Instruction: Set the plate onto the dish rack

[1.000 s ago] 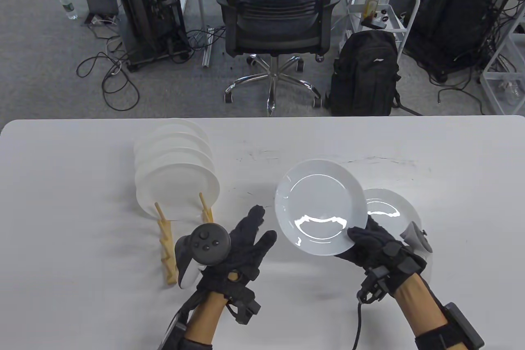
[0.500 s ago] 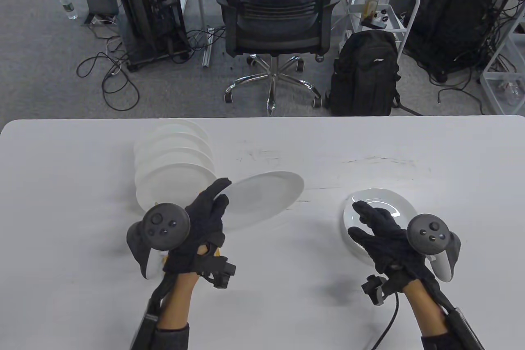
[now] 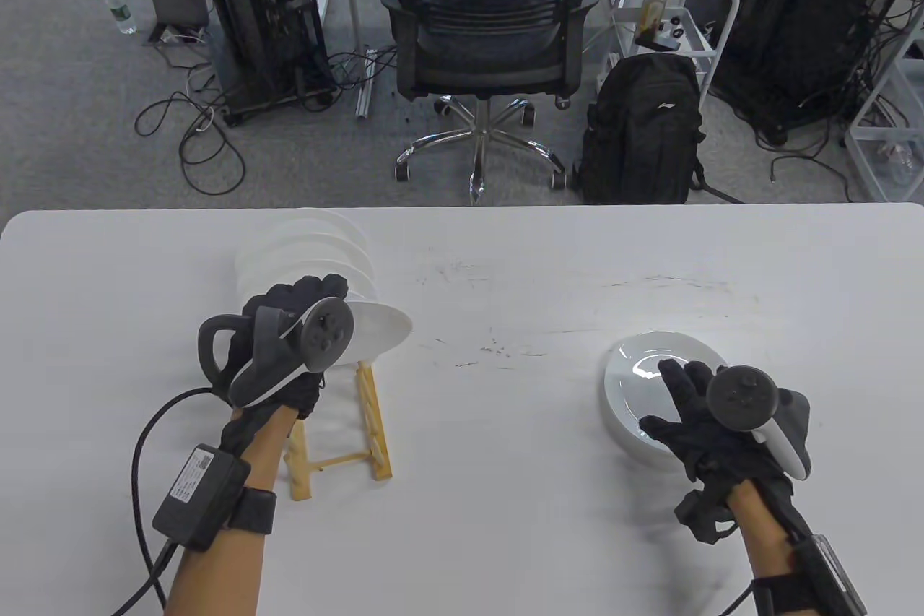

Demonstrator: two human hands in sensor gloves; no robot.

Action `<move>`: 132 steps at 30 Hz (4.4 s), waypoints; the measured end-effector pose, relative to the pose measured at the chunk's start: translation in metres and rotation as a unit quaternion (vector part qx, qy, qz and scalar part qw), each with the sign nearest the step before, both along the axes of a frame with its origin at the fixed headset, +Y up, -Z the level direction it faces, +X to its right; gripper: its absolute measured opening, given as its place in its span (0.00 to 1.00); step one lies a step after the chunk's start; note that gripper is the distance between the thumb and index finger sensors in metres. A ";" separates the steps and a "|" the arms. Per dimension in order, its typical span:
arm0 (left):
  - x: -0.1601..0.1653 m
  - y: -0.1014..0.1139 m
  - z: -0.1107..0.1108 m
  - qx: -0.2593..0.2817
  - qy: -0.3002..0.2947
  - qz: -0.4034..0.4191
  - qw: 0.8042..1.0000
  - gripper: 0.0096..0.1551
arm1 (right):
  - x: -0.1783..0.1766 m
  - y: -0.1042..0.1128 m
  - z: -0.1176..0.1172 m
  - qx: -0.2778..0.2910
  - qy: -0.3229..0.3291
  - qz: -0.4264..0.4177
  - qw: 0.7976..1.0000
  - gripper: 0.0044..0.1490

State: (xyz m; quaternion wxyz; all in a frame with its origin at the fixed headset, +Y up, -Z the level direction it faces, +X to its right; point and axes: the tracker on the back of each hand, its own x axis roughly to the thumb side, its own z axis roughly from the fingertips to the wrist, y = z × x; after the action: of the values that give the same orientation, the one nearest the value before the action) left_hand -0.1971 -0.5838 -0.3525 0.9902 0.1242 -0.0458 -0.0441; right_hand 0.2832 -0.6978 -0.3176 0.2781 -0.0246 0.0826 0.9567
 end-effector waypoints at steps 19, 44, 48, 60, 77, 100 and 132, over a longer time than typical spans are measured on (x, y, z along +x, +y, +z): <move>-0.026 -0.018 -0.011 -0.119 0.067 0.085 0.987 0.38 | -0.002 -0.002 0.000 -0.027 0.005 -0.002 1.000 0.54; 0.063 -0.080 0.064 -0.052 -0.078 0.194 0.977 0.47 | 0.025 0.000 -0.008 -0.034 -0.101 -0.004 0.994 0.49; 0.067 -0.085 0.064 -0.068 -0.085 0.194 0.975 0.47 | 0.045 -0.023 -0.015 -0.088 -0.196 0.101 0.971 0.54; 0.066 -0.087 0.064 -0.091 -0.090 0.213 0.969 0.47 | 0.077 -0.065 -0.021 -0.154 -0.294 0.007 0.943 0.55; 0.066 -0.082 0.066 -0.094 -0.097 0.210 0.968 0.46 | 0.045 0.051 0.019 0.208 -0.238 0.084 0.945 0.44; 0.079 -0.087 0.069 -0.170 -0.122 0.684 0.699 0.28 | -0.065 0.025 0.031 0.177 0.023 -0.365 0.914 0.41; -0.007 -0.039 0.015 -0.125 0.000 0.012 0.992 0.24 | -0.009 -0.003 -0.003 0.043 0.018 0.037 0.998 0.51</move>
State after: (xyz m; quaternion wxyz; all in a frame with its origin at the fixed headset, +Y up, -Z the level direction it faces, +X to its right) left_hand -0.2044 -0.6231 -0.3375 0.9984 0.0004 -0.0496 -0.0263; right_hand 0.2745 -0.7005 -0.3210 0.2414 0.0013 0.0456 0.9693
